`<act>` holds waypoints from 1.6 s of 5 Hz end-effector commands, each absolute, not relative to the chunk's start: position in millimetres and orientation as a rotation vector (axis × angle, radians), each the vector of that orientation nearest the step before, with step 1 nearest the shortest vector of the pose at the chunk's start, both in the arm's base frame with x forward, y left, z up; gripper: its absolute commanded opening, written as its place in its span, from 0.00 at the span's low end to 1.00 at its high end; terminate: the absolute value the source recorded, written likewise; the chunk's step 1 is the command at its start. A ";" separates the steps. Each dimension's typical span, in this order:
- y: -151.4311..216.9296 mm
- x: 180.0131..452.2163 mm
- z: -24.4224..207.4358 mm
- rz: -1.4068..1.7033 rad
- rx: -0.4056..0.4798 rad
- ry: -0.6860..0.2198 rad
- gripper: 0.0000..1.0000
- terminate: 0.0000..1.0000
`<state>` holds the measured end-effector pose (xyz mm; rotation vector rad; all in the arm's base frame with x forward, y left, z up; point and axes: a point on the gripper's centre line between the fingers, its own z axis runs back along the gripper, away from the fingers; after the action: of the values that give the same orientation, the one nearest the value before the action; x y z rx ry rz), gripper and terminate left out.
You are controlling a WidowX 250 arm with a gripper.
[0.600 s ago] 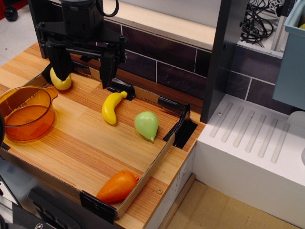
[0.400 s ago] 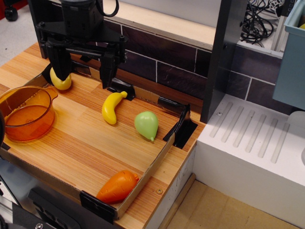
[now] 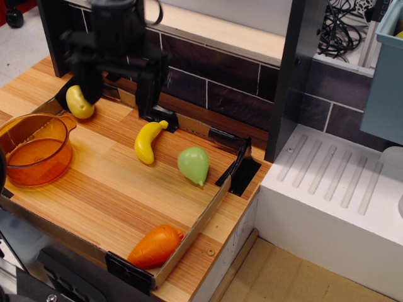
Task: Put potato in pot
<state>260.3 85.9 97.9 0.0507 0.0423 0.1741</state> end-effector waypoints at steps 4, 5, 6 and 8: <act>171.4 288.0 71.0 -0.089 0.033 -0.049 1.00 0.00; 175.3 295.8 66.5 -0.048 0.025 -0.090 1.00 0.00; 179.3 303.1 66.4 -0.034 0.024 -0.096 1.00 0.00; 183.7 310.7 49.3 -0.012 0.019 -0.054 1.00 0.00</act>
<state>298.3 181.0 31.5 -0.0148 0.0016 -0.0080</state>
